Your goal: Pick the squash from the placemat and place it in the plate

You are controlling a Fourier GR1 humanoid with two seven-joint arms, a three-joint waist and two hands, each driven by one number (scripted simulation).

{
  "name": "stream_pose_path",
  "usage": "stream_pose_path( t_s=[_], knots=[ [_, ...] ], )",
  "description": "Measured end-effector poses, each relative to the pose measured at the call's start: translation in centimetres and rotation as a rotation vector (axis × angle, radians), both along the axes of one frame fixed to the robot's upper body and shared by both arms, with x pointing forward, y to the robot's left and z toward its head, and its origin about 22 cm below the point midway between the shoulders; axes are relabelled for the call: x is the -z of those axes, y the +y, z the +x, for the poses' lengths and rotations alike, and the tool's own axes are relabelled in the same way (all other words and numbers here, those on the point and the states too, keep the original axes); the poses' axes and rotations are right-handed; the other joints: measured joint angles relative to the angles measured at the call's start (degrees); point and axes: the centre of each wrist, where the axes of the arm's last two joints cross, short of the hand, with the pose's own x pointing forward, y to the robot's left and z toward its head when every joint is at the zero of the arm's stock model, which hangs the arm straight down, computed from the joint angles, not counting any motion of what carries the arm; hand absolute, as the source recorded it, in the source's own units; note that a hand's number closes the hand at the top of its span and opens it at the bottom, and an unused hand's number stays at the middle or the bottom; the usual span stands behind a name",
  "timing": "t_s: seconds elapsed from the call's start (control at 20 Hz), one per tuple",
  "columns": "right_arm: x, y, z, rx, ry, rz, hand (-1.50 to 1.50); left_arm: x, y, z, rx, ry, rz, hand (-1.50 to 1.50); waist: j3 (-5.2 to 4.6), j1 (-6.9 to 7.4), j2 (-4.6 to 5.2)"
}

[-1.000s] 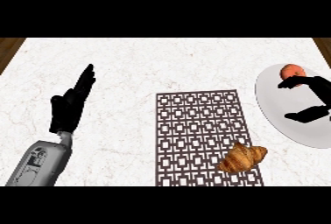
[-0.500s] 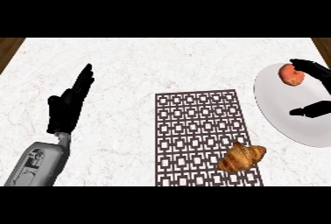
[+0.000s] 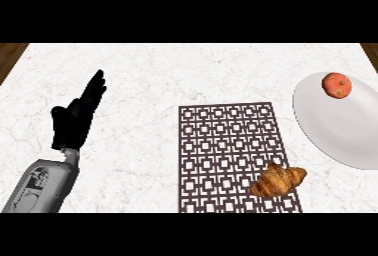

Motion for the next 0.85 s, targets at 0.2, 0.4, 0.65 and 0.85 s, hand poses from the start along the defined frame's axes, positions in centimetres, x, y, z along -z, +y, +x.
stream_pose_path(
  t_s=[0.2, 0.4, 0.65, 0.85],
  knots=[
    [-1.4, -2.6, -2.5, 0.058, 0.013, 0.008, -1.5, 0.2, -0.7, 0.0, 0.005, -0.004, -0.003, 0.0, 0.15, 0.31, 0.3],
    [-2.7, -4.1, -3.9, 0.082, 0.028, -0.005, -1.5, 0.1, -1.2, 0.3, 0.013, -0.01, -0.004, 0.0, 0.26, 0.48, 0.5],
    [-3.1, -5.2, -5.4, 0.106, 0.032, -0.021, -1.5, 0.0, -1.1, 0.4, 0.013, -0.012, -0.007, 0.0, 0.44, 0.7, 0.63],
    [-3.1, -5.6, -6.1, 0.121, 0.037, -0.017, -1.5, 0.0, -1.0, 0.2, 0.013, -0.015, -0.01, 0.0, 0.52, 1.04, 0.7]
  ],
)
